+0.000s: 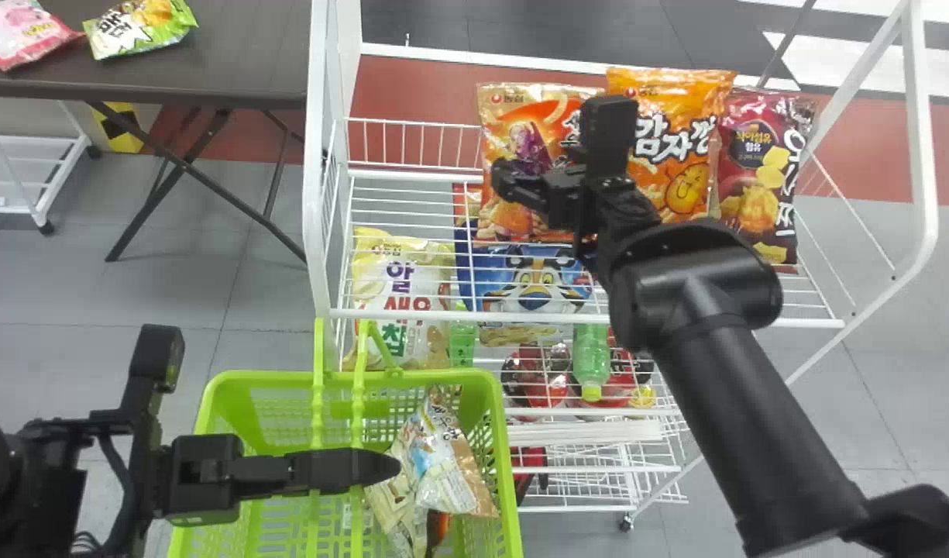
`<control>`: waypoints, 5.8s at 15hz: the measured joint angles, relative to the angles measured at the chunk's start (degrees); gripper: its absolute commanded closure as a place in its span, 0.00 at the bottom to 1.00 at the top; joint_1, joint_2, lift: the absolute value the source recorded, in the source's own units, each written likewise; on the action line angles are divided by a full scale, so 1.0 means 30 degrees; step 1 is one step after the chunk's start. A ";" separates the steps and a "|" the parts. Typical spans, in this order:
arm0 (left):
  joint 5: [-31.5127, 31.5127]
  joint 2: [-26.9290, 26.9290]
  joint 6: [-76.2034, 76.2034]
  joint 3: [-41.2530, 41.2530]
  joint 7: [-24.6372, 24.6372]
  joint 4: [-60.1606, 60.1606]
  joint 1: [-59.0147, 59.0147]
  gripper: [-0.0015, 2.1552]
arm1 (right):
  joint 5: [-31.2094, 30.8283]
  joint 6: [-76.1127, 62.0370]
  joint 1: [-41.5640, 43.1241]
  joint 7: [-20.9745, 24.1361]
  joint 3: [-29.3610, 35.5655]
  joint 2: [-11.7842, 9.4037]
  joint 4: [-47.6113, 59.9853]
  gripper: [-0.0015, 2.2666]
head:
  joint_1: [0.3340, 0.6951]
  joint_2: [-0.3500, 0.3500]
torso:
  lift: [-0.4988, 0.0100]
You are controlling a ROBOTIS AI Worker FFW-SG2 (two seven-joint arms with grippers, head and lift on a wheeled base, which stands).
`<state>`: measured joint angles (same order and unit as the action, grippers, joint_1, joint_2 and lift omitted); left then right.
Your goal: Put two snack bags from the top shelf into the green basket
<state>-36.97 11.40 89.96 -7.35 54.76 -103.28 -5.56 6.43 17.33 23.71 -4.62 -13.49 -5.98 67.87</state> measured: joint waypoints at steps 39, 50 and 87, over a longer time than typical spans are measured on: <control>-0.0098 -0.0035 0.0000 -0.0240 0.0101 0.0122 -0.0407 1.00 | -0.1515 1.4969 -1.4157 0.1019 -0.3346 -0.2699 2.1657 0.99 | 1.00 0.50 | 0.98; -0.0099 -0.0110 0.0000 -0.0258 0.0216 0.0399 -0.0405 1.00 | -0.0618 0.8631 -1.3584 0.0383 -0.6299 -0.1130 1.4285 0.02 | 1.00 0.81 | 0.98; -0.0156 -0.0168 0.0000 -0.0713 0.0397 0.0033 -0.1398 1.00 | 0.0083 -1.1864 -1.9388 -0.0629 0.3910 0.0233 1.2268 0.04 | 1.00 0.19 | 0.98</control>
